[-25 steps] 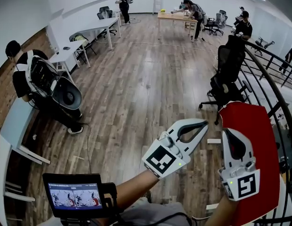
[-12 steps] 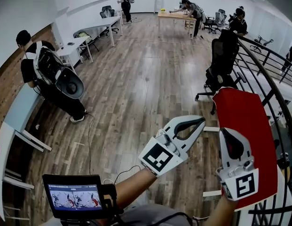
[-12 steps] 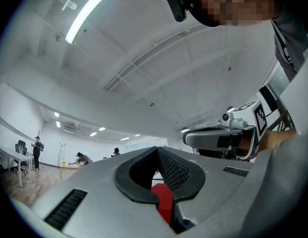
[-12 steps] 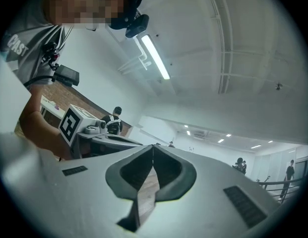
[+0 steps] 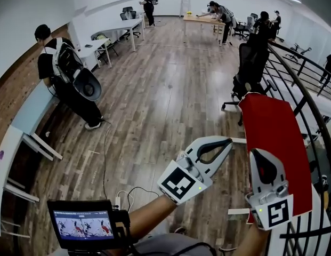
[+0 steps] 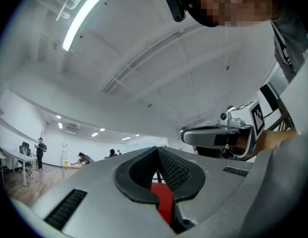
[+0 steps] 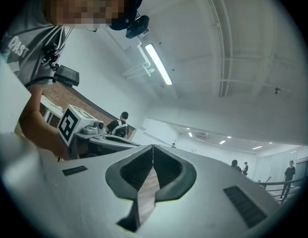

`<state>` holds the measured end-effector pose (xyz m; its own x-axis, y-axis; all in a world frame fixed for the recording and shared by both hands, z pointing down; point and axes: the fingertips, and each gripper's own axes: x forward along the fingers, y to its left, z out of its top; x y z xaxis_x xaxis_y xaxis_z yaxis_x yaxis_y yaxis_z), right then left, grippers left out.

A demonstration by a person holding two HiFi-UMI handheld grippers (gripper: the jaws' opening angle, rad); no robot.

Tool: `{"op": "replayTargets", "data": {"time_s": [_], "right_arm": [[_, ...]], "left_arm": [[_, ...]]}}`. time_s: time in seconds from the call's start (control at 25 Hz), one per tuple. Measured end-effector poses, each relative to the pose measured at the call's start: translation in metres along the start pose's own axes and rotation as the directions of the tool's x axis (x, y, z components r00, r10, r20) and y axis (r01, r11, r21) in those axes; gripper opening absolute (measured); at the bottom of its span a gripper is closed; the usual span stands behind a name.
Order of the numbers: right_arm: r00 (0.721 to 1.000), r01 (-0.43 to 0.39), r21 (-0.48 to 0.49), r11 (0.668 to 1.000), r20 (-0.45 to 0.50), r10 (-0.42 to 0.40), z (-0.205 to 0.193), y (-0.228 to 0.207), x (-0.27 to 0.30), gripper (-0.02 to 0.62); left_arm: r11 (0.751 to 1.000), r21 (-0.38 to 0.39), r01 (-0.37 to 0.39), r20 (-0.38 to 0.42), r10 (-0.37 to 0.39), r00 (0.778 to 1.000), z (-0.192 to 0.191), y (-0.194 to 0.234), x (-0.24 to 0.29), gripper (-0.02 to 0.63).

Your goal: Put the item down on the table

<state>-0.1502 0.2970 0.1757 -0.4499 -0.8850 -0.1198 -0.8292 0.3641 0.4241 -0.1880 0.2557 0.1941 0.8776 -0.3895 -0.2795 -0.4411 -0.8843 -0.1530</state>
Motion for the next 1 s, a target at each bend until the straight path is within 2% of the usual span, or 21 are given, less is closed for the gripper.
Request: {"op": "replayTargets", "data": {"time_s": [0.16,0.68,0.88,1.0], "right_arm": [[1.000,-0.007,0.005,1.000,0.009,0.007,0.015,0.023,-0.007,0.004],[0.999,-0.007,0.049,0.999,0.052,0.004,0.030,0.098,0.003,0.004],[0.999,0.001,0.038,0.999,0.050,-0.003,0.072,0.151,-0.015,0.004],[0.999,-0.003,0.030,1.000,0.038,0.001,0.085,0.167,-0.027,0.004]], "left_arm": [[1.000,-0.005,-0.013,0.000,0.013,1.000,0.013,-0.006,-0.025,0.002],[1.000,-0.002,0.006,-0.043,-0.006,0.999,0.005,-0.004,-0.101,0.002],[1.000,-0.009,0.016,-0.019,-0.016,1.000,0.042,-0.019,-0.153,0.002],[1.000,0.011,0.029,-0.020,-0.029,0.999,0.051,-0.032,-0.171,0.002]]}}
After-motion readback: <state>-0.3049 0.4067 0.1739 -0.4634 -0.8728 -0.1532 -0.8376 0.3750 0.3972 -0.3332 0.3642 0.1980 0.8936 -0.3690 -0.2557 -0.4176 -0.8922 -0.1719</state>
